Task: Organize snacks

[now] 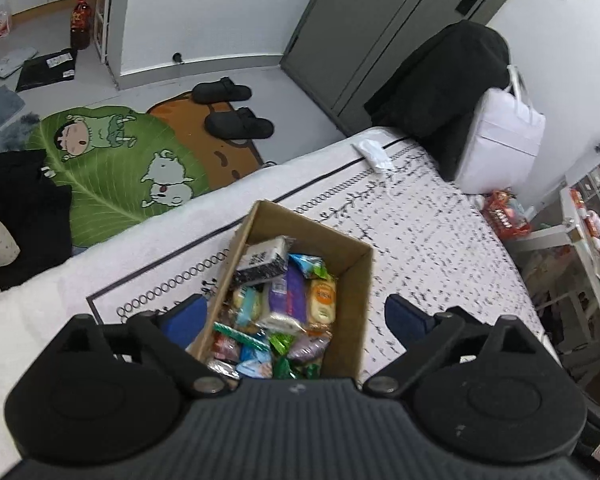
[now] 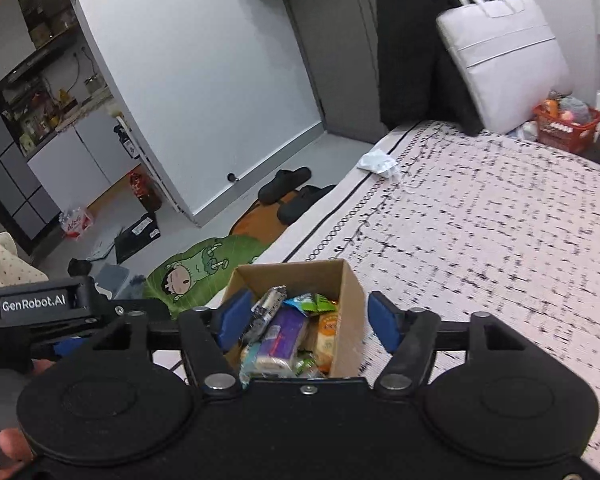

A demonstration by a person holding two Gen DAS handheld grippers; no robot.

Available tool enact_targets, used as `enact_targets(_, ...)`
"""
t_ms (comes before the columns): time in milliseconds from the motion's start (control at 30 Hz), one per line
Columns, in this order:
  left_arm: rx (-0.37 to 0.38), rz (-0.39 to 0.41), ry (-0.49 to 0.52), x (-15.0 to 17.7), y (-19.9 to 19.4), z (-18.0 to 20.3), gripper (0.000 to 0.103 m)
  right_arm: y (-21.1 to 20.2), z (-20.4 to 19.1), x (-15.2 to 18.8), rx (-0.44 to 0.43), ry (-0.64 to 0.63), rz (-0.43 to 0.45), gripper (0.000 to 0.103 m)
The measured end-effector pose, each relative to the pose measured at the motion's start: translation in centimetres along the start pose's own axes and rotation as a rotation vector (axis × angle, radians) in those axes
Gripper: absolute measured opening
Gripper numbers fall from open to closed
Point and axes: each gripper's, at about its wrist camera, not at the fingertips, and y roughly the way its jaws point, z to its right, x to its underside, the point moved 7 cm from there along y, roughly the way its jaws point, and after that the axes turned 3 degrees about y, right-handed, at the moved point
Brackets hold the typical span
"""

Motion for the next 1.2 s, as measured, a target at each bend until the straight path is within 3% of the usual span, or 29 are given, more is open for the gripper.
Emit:
enact_targets(100,0.010,0.022,0.020,0.7,-1.2,0.7,0.103,-1.9,0.7,0.4,0.015,0.010,0.019,0.077)
enact_targets(267,0.022,0.044,0.068,2.1,-3.2,2.1,0.103,-5.2,1.8,1.0,0.029,0.030,0.053,0.093)
enact_targets(500,0.024,0.074,0.119,4.4,-5.9,3.0,0.103,-9.0,3.4,2.4,0.065,0.051,0.085,0.103)
enact_targets(1200,0.041,0.130,0.301,12.2,-13.0,5.5,0.103,-19.1,7.1,7.4,0.108,0.049,0.152,0.103)
